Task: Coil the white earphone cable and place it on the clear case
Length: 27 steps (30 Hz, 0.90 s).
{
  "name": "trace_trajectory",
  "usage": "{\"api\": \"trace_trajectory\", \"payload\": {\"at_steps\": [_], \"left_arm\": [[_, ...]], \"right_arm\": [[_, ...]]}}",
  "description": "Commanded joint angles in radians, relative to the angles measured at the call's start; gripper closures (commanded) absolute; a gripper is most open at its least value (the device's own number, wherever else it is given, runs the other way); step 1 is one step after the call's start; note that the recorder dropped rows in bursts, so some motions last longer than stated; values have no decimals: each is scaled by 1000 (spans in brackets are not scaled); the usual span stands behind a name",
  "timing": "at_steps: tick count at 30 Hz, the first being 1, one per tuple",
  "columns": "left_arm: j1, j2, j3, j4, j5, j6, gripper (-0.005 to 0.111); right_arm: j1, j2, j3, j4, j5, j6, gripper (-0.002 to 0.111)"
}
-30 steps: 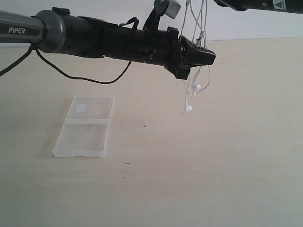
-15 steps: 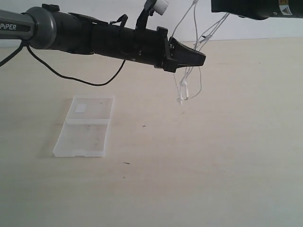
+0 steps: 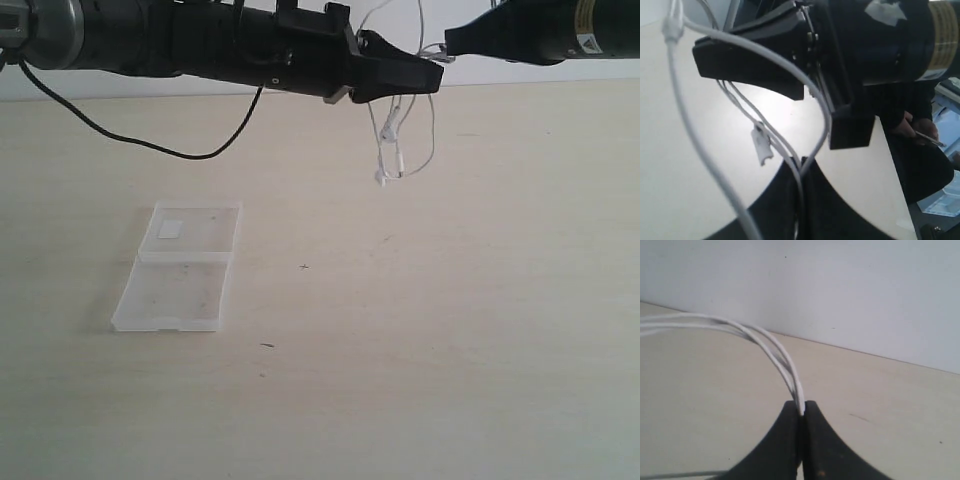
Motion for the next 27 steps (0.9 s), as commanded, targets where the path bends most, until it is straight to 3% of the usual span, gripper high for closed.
{"api": "trace_trajectory", "payload": {"at_steps": [1,6,12,18,27], "left_arm": [[9,-14,0,-36,-45,-10,107],[45,-14,0,-81,-82,-12,107],[84,-14,0,-122,-82,-26,107],[88,-14,0,-119,-82,-35,107],[122,-14,0,49,-78,-205,107]], "right_arm": [[-2,13,-9,-9,19,-13,108],[-2,13,-9,-14,-7,-13,103],[-2,13,-9,-17,-144,-4,82],[-2,13,-9,-17,-151,-4,65],[-2,9,-9,-15,-181,-2,64]]}}
